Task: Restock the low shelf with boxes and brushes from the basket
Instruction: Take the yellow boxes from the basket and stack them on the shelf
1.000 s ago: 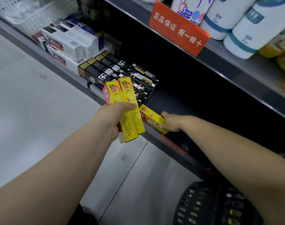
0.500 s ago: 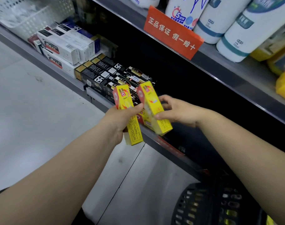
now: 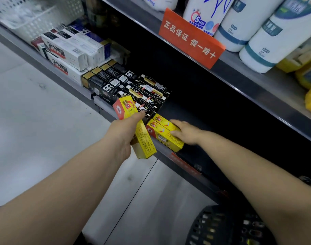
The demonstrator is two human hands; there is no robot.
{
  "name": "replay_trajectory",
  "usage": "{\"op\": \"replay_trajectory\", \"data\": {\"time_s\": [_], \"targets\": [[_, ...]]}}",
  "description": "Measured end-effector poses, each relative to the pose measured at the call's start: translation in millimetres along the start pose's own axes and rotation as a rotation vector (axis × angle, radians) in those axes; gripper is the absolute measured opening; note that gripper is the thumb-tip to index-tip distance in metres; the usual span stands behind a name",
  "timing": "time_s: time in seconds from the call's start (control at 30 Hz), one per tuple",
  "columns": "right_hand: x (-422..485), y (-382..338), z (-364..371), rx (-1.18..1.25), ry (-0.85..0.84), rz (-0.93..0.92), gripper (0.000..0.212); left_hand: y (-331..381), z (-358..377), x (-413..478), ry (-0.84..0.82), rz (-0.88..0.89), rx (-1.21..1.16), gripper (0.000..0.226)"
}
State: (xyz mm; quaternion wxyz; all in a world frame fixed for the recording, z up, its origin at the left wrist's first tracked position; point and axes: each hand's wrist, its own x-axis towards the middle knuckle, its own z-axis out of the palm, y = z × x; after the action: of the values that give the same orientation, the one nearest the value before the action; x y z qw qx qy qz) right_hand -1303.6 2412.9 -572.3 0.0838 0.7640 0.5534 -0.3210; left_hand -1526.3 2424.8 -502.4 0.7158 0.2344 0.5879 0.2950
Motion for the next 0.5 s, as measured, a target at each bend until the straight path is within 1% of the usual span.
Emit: {"op": "replay_trajectory", "data": {"time_s": [0.1, 0.13, 0.17, 0.3, 0.4, 0.43, 0.47, 0.5], "targets": [[-2.1, 8.4, 0.9, -0.046, -0.054, 0.136, 0.096, 0.8, -0.3, -0.9, 0.001, -0.001, -0.015, 0.030], [-5.1, 11.1, 2.0, -0.083, -0.087, 0.165, 0.105, 0.2, 0.2, -1.1, -0.008, -0.001, -0.008, 0.030], [-7.7, 13.0, 4.7, -0.103, -0.108, 0.172, 0.108, -0.6, 1.2, -1.7, -0.021, -0.006, 0.005, 0.029], [-12.2, 10.9, 12.5, -0.071, -0.100, 0.113, 0.096, -2.7, 4.2, -4.1, -0.086, -0.040, 0.043, 0.026], [-19.4, -1.9, -6.0, -0.172, -0.078, 0.097, 0.096, -3.7, 4.5, -2.7, -0.104, -0.032, 0.082, 0.026], [-25.1, -9.8, -16.6, -0.143, -0.060, 0.050, 0.090, -3.9, 4.9, -2.3, -0.101, -0.021, 0.089, 0.025], [-31.8, -19.0, -27.1, -0.039, -0.082, -0.029, 0.081, -3.9, 5.2, -2.3, -0.100, -0.006, 0.083, 0.023], [-41.0, -30.0, -35.9, 0.136, -0.151, -0.117, 0.073, -3.4, 5.7, -2.7, -0.098, 0.007, 0.071, 0.021]]}}
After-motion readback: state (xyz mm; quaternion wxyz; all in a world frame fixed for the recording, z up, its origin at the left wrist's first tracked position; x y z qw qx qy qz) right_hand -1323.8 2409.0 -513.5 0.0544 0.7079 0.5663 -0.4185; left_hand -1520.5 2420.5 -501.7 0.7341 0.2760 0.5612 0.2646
